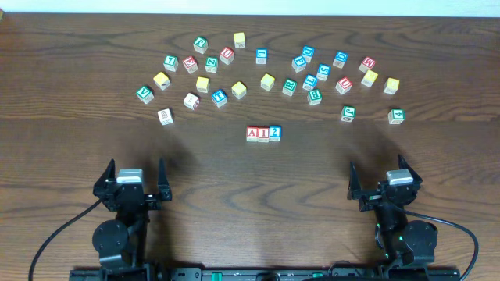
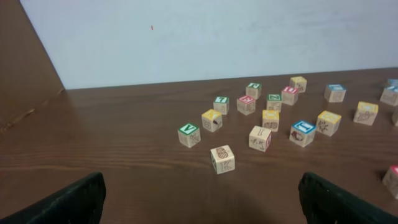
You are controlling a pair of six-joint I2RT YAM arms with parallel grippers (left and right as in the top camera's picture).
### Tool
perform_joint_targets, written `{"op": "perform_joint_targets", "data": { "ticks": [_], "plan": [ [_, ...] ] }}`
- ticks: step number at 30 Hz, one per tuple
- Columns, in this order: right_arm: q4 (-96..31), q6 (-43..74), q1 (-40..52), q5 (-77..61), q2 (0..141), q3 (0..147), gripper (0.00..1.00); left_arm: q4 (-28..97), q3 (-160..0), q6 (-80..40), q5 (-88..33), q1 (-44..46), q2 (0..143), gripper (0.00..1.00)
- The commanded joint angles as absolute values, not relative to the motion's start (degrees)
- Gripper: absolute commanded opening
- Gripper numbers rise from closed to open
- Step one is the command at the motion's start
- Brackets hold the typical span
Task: Spell out AI2
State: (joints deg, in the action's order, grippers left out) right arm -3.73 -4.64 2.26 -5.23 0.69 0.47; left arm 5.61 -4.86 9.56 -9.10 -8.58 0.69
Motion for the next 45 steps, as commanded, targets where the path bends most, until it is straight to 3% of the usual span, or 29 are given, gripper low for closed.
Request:
{"op": "perform_joint_targets", "data": {
  "ticks": [1, 45],
  "plan": [
    [-3.84, -5.21, 2.66, -5.54, 0.38, 0.32, 0.99, 4.97, -3.42, 12.45, -9.43, -8.93, 0.08, 0.98],
    [-3.84, -5.21, 2.66, -5.54, 0.38, 0.32, 0.99, 3.25, -0.23, 14.74, -9.47, -8.93, 0.23, 0.98]
  ]
}}
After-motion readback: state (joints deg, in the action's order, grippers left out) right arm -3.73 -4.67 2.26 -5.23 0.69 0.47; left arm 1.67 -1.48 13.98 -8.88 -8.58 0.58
